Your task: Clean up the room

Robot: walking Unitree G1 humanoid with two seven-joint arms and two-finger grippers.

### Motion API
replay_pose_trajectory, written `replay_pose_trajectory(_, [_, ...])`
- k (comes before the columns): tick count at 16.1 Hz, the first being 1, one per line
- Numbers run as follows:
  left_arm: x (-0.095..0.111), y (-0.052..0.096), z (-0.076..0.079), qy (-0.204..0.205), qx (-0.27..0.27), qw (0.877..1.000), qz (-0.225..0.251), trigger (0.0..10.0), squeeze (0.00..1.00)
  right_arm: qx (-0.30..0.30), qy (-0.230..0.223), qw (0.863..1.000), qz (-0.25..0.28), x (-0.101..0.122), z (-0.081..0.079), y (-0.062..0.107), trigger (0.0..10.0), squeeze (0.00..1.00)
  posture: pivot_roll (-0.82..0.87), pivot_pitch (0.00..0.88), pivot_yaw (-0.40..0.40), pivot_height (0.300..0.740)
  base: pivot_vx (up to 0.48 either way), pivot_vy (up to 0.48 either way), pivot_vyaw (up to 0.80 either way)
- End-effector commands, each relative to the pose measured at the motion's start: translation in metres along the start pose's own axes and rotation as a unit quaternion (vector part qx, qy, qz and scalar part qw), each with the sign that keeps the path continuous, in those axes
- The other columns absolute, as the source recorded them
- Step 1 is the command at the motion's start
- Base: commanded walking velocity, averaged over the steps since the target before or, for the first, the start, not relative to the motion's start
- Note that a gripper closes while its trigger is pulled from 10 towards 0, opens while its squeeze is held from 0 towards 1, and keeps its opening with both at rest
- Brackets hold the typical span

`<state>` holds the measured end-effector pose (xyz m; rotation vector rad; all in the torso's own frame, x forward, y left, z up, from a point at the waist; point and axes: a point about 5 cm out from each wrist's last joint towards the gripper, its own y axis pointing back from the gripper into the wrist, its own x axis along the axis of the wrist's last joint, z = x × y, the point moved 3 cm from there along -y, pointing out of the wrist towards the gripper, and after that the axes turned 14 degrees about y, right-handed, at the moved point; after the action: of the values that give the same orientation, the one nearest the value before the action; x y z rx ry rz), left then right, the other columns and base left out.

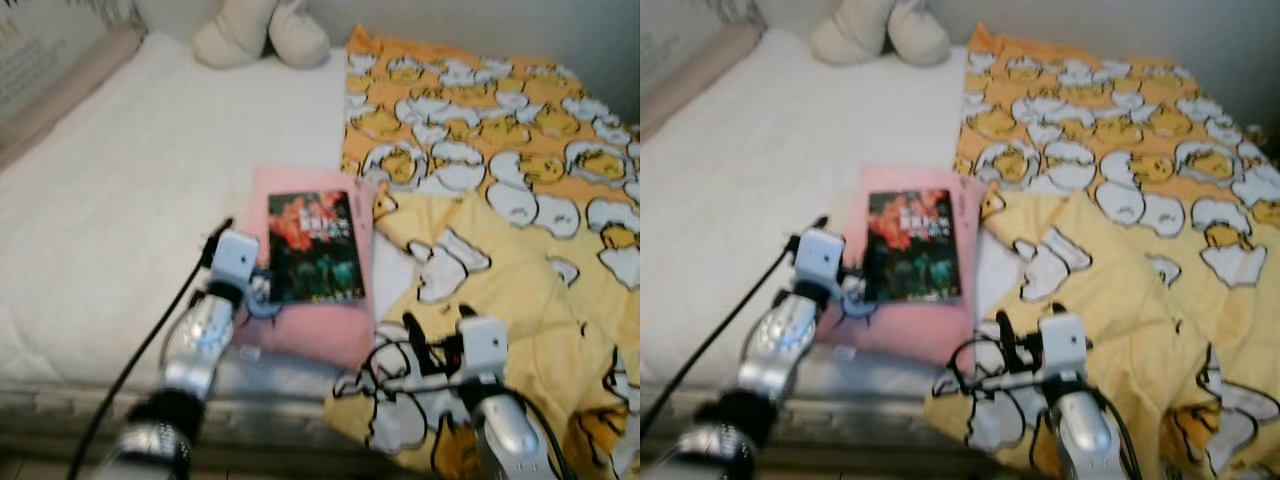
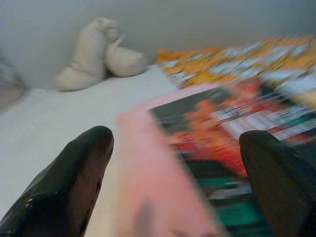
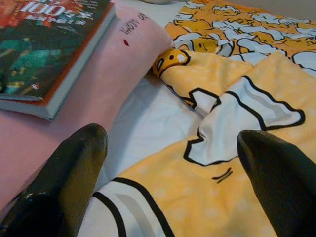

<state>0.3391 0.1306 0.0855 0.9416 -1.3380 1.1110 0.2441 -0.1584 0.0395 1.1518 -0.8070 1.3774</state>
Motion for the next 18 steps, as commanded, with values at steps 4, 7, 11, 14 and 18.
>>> replay_pose_trajectory(4, [0.003, 0.007, 0.014, 0.054, -0.017, 0.998, -0.002, 10.0, 0.00, 0.003, 0.011, 1.000, -0.003, -0.003, 0.003, 0.001, 10.0, 0.00, -0.05, 0.000, 0.001, 0.740, 0.000, 0.000, 0.00])
replay_pose_trajectory(7, [-0.012, 0.015, 0.024, 0.065, -0.034, 0.996, -0.056, 10.0, 0.00, 0.012, 0.014, 1.000, 0.000, -0.003, 0.001, -0.001, 10.0, 0.00, -0.04, 0.000, -0.013, 0.740, 0.000, 0.000, 0.00])
replay_pose_trajectory(11, [-0.027, 0.023, 0.031, 0.089, -0.041, 0.990, -0.100, 10.0, 0.00, 0.016, 0.020, 1.000, 0.001, -0.002, 0.004, -0.003, 10.0, 0.00, -0.05, 0.000, -0.023, 0.740, 0.000, 0.000, 0.00])
replay_pose_trajectory(14, [-0.032, 0.022, 0.022, 0.102, -0.014, 0.988, -0.112, 10.0, 0.00, 0.016, 0.022, 1.000, 0.000, -0.004, 0.006, -0.005, 10.0, 0.00, -0.05, 0.000, -0.023, 0.740, 0.000, 0.000, 0.00])
replay_pose_trajectory(18, [-0.038, 0.021, 0.024, 0.108, -0.011, 0.985, -0.137, 10.0, 0.00, 0.016, 0.022, 1.000, -0.003, -0.006, 0.005, -0.003, 10.0, 0.00, -0.06, 0.000, -0.021, 0.740, 0.000, 0.000, 0.00])
